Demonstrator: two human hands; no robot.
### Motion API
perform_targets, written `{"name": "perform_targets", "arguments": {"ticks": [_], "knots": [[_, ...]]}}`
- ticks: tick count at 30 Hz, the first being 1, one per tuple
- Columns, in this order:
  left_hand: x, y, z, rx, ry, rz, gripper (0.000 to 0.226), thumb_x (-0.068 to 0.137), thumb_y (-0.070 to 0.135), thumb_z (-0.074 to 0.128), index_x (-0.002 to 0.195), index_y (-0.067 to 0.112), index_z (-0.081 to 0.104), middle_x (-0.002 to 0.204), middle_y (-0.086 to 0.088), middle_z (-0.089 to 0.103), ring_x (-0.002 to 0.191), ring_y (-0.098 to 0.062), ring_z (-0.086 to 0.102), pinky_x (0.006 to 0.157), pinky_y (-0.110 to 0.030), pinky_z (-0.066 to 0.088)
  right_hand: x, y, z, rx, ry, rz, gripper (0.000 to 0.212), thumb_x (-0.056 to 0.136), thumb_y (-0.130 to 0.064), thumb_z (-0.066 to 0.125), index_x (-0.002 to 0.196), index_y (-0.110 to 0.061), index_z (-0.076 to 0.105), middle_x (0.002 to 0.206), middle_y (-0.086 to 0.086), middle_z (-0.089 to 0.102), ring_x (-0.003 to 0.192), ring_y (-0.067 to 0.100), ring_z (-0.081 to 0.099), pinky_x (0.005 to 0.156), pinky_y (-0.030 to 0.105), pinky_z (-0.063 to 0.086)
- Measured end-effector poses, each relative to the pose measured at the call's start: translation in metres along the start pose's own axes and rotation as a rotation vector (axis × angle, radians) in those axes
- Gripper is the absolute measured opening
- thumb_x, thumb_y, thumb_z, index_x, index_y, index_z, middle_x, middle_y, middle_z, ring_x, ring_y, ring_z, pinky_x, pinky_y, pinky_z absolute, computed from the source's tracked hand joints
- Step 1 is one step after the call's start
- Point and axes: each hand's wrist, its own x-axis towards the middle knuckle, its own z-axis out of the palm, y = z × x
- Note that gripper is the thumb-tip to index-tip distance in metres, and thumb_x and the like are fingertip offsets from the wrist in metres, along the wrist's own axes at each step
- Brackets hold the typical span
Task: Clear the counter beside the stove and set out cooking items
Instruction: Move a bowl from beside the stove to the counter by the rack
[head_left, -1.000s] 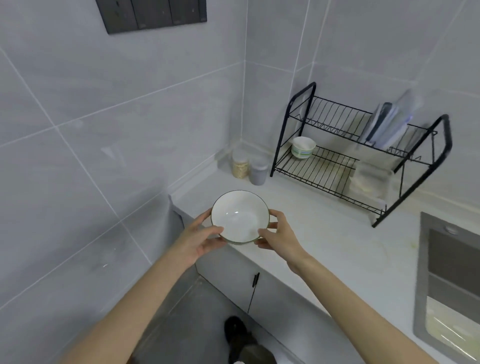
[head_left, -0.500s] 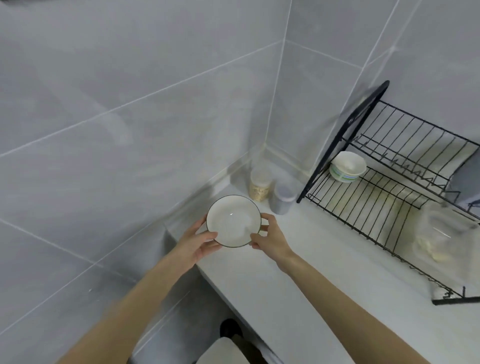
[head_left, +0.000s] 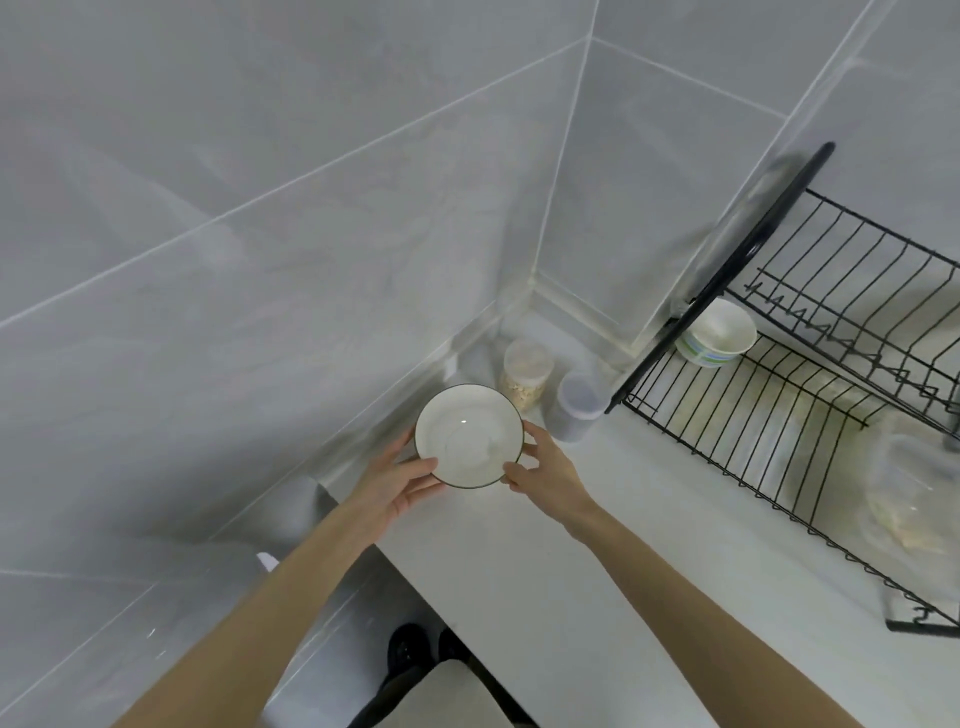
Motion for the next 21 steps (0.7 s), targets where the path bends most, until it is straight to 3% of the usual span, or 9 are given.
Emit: {"name": "perform_targets", "arguments": {"ticks": [2, 5, 6, 8, 11, 14, 17, 21], "knots": [[0.002, 0.002, 0.000, 0.008, -0.004, -0.010, 0.070, 0.085, -0.009, 0.060, 0.144, 0.025, 0.041, 0.095, 0.003, 0.076, 0.097, -0.028, 0.070, 0.081, -0.039, 0.059, -0.001, -0.005, -0.008, -0.189, 0.075, -0.095, 0.047, 0.091, -0.011, 0.055, 0.136, -0.023, 0.048, 0.121, 0.001, 0.063, 0.084, 0.019, 0.069, 0.084, 0.036, 0.056], [0.003, 0.002, -0.001, 0.012, -0.006, -0.019, 0.070, 0.086, -0.007, 0.061, 0.144, 0.026, 0.042, 0.104, 0.000, 0.072, 0.098, -0.028, 0.070, 0.083, -0.040, 0.058, 0.001, -0.013, -0.031, -0.586, 0.389, -0.466, 0.026, 0.092, -0.014, 0.056, 0.115, -0.022, 0.066, 0.105, 0.001, 0.069, 0.091, 0.022, 0.062, 0.073, 0.040, 0.054], [0.003, 0.002, -0.001, 0.009, -0.008, -0.023, 0.069, 0.086, -0.007, 0.061, 0.144, 0.026, 0.041, 0.109, -0.001, 0.070, 0.098, -0.028, 0.070, 0.083, -0.040, 0.058, 0.006, -0.017, -0.040, -0.671, 0.475, -0.579, 0.024, 0.091, -0.015, 0.059, 0.113, -0.021, 0.066, 0.108, 0.001, 0.067, 0.099, 0.022, 0.059, 0.073, 0.040, 0.054], [0.002, 0.001, 0.001, 0.001, -0.012, -0.034, 0.067, 0.087, -0.004, 0.062, 0.143, 0.025, 0.041, 0.117, -0.004, 0.066, 0.095, -0.028, 0.071, 0.081, -0.039, 0.058, 0.023, -0.017, -0.054, -0.787, 0.533, -0.707, 0.033, 0.090, -0.020, 0.063, 0.123, -0.020, 0.062, 0.126, 0.005, 0.061, 0.118, 0.027, 0.051, 0.088, 0.042, 0.052], [0.000, 0.002, 0.004, -0.008, -0.028, -0.114, 0.065, 0.090, 0.000, 0.060, 0.143, 0.031, 0.037, 0.125, -0.017, 0.060, 0.089, -0.032, 0.072, 0.075, -0.039, 0.060, 0.052, -0.015, -0.061, -1.005, 0.381, -0.524, 0.055, 0.093, -0.045, 0.053, 0.145, -0.034, 0.037, 0.151, 0.010, 0.036, 0.136, 0.035, 0.033, 0.111, 0.048, 0.030], [0.001, 0.004, 0.007, -0.027, -0.104, -0.180, 0.065, 0.095, 0.000, 0.052, 0.144, 0.037, 0.029, 0.131, -0.018, 0.056, 0.096, -0.037, 0.069, 0.075, -0.042, 0.060, 0.072, -0.011, -0.053, -1.166, 0.369, -0.413, 0.062, 0.091, -0.063, 0.040, 0.147, -0.048, 0.018, 0.153, 0.004, 0.033, 0.129, 0.032, 0.041, 0.103, 0.049, 0.034], [0.003, 0.004, 0.009, -0.061, -0.088, -0.163, 0.063, 0.095, -0.003, 0.049, 0.144, 0.033, 0.032, 0.137, -0.017, 0.051, 0.093, -0.036, 0.070, 0.068, -0.037, 0.061, 0.086, -0.015, -0.047, -1.212, 0.466, -0.443, 0.060, 0.090, -0.068, 0.039, 0.145, -0.050, 0.024, 0.138, 0.003, 0.051, 0.109, 0.031, 0.054, 0.087, 0.046, 0.041], [0.005, 0.006, 0.012, -0.065, -0.074, -0.151, 0.062, 0.095, -0.003, 0.051, 0.145, 0.030, 0.033, 0.138, -0.017, 0.051, 0.089, -0.034, 0.071, 0.063, -0.033, 0.060, 0.101, -0.018, -0.039, -1.228, 0.566, -0.508, 0.061, 0.085, -0.065, 0.053, 0.140, -0.043, 0.041, 0.101, 0.006, 0.066, 0.085, 0.030, 0.059, 0.073, 0.041, 0.045]]}}
